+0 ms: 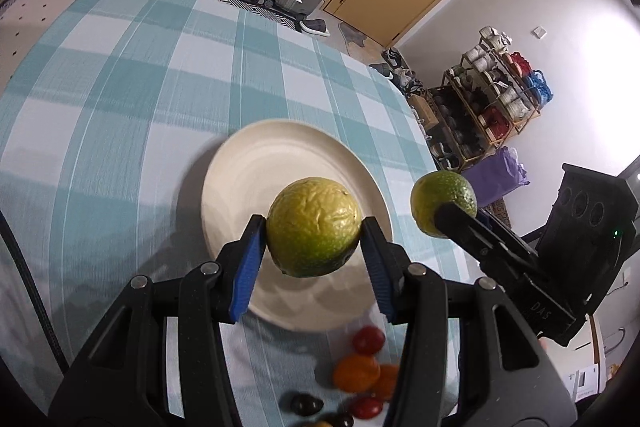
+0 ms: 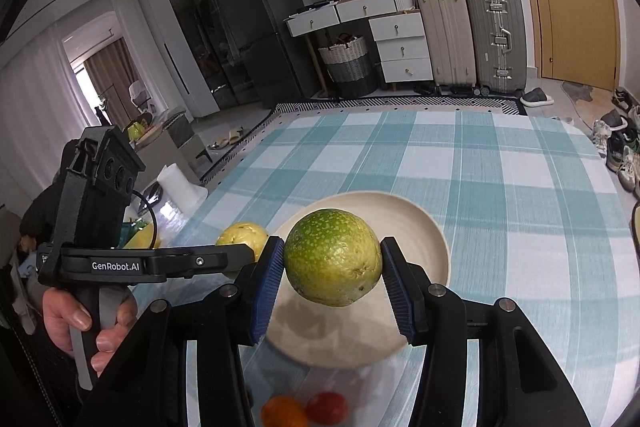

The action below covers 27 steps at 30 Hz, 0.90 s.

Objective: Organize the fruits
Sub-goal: 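Carry the lemon in the left gripper onto the plate while the right gripper carries the lime there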

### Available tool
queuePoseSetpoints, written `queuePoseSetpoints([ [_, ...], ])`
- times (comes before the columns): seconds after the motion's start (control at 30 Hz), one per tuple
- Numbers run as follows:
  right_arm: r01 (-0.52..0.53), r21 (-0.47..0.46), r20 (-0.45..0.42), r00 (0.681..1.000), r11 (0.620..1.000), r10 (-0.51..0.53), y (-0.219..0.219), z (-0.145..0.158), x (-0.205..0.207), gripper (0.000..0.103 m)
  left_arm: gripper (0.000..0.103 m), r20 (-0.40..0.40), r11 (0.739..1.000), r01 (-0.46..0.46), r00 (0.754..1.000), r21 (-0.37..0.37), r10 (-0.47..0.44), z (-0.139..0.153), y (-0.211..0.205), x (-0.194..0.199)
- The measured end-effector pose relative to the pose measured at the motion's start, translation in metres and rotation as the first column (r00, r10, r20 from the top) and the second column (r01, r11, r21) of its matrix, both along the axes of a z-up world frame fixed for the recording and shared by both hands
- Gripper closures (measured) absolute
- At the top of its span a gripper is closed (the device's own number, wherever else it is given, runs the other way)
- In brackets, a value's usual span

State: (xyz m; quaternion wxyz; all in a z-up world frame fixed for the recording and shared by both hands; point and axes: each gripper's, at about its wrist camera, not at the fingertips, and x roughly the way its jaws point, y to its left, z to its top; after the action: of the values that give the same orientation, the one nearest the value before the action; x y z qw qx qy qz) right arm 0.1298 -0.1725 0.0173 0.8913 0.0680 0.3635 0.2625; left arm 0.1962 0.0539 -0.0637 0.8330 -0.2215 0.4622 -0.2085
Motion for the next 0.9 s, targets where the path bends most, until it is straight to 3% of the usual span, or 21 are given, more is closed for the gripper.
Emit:
queuePoseSetpoints([
  [0.5,0.027,0.053,-0.078,0.997,0.998,-0.023,0.001,-0.042,0.074,0.053,0.058,-0.064,1.000,0.007,0.998,0.012,-0.006,-0.030,-0.017,0.076],
  [0.9,0.016,0.017,-0.138,0.990,1.000,-0.013,0.007,-0.077,0.091,0.053,0.058,-0.109,1.000,0.017,0.994,0.019,-0.015,-0.054,-0.030,0.099],
])
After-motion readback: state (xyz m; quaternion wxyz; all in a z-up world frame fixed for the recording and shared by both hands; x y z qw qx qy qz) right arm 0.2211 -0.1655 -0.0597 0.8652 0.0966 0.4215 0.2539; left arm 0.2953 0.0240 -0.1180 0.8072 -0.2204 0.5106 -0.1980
